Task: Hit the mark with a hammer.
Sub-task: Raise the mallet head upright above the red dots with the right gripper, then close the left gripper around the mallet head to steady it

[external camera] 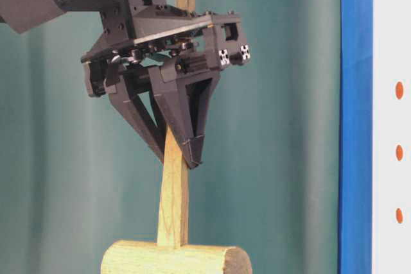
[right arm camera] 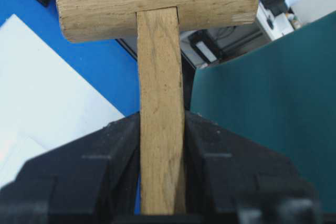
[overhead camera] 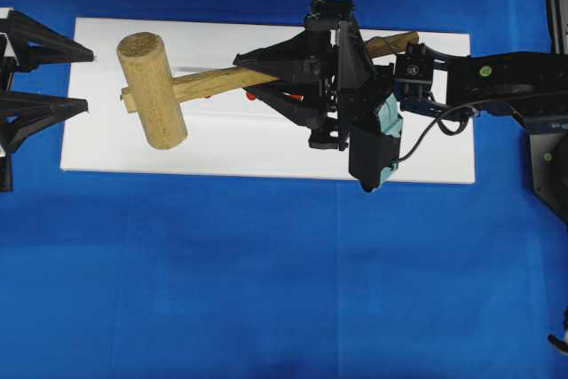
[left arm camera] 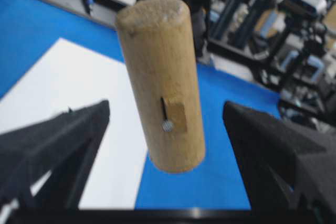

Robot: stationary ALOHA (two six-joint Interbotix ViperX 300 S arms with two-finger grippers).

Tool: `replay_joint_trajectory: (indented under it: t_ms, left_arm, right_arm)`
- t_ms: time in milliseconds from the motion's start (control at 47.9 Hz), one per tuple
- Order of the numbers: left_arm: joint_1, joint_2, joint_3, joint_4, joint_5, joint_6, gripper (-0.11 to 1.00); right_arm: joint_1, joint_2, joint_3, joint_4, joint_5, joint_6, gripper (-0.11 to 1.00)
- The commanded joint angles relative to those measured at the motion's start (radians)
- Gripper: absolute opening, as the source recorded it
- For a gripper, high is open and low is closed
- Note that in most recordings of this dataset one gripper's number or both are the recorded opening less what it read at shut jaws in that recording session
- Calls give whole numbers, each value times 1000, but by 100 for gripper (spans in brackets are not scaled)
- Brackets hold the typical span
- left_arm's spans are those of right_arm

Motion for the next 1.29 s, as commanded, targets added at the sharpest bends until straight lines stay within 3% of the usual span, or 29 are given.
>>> replay_joint_trajectory:
  t_ms: [0,417,835,918,1044,1273]
  left_arm:
    - [5,31,-34,-2,-41,-3,93]
    - [25,301,-147,-2,-212,-5,93]
    - [31,393,-199,-2,-216,-44,91]
    - [32,394,-199,-3,-212,-74,80]
    - [31,393,-198,-2,-175,-112,46]
    - [32,394,-199,-2,-150,-120,46]
  right_arm:
    - [2,-37,-17,3,-15,2,9]
    - [2,-37,-17,2,-6,2,9]
    - [2,-37,-17,3,2,3,9]
    - [2,-37,-18,3,6,3,9]
    - [0,-37,-18,3,6,3,9]
    - [0,-37,-18,9,21,6,9]
